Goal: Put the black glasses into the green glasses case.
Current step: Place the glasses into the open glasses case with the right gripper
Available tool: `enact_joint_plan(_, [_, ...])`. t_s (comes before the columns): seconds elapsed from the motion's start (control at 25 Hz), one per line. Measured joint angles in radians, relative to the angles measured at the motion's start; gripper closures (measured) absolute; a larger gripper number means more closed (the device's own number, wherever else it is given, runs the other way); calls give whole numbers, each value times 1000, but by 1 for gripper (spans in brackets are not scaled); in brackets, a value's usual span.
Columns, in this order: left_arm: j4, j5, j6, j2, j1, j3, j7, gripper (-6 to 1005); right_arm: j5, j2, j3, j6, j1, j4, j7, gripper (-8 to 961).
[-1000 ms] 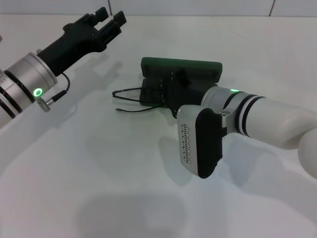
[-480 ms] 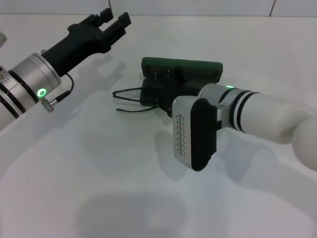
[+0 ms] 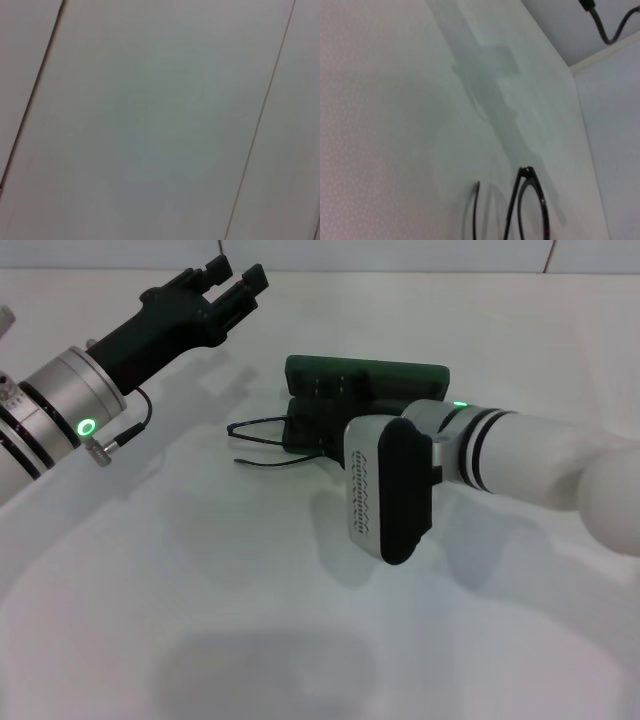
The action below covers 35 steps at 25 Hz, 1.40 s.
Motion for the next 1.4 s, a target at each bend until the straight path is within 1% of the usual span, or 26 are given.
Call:
enact_joint_plan(0.12, [1, 0, 0, 0, 0, 0, 0, 357, 45, 0, -21, -15, 40, 31, 2, 499])
enact_joint_plan(0.28, [1, 0, 0, 0, 0, 0, 1, 357, 54, 0, -23, -40, 52, 38, 3, 507])
enact_joint_plan(0.48, [3, 0, 2, 0, 0, 0, 2, 356, 58, 0, -25, -48, 56, 40, 3, 636])
enact_joint_plan(0.92, [3, 0, 2, 0, 0, 0, 2, 355, 63, 0, -22, -46, 67, 54, 3, 783])
enact_joint_plan(1.04, [3, 0, 2, 0, 0, 0, 2, 355, 63, 0, -21, -46, 67, 55, 3, 897])
enact_joint_plan(1.28, [4, 0, 2, 0, 0, 0, 2, 354, 63, 0, -25, -20, 49, 39, 3, 911])
enact_joint_plan(1.4, [4, 0, 2, 0, 0, 0, 2, 354, 57, 0, -25, 11, 26, 19, -4, 917])
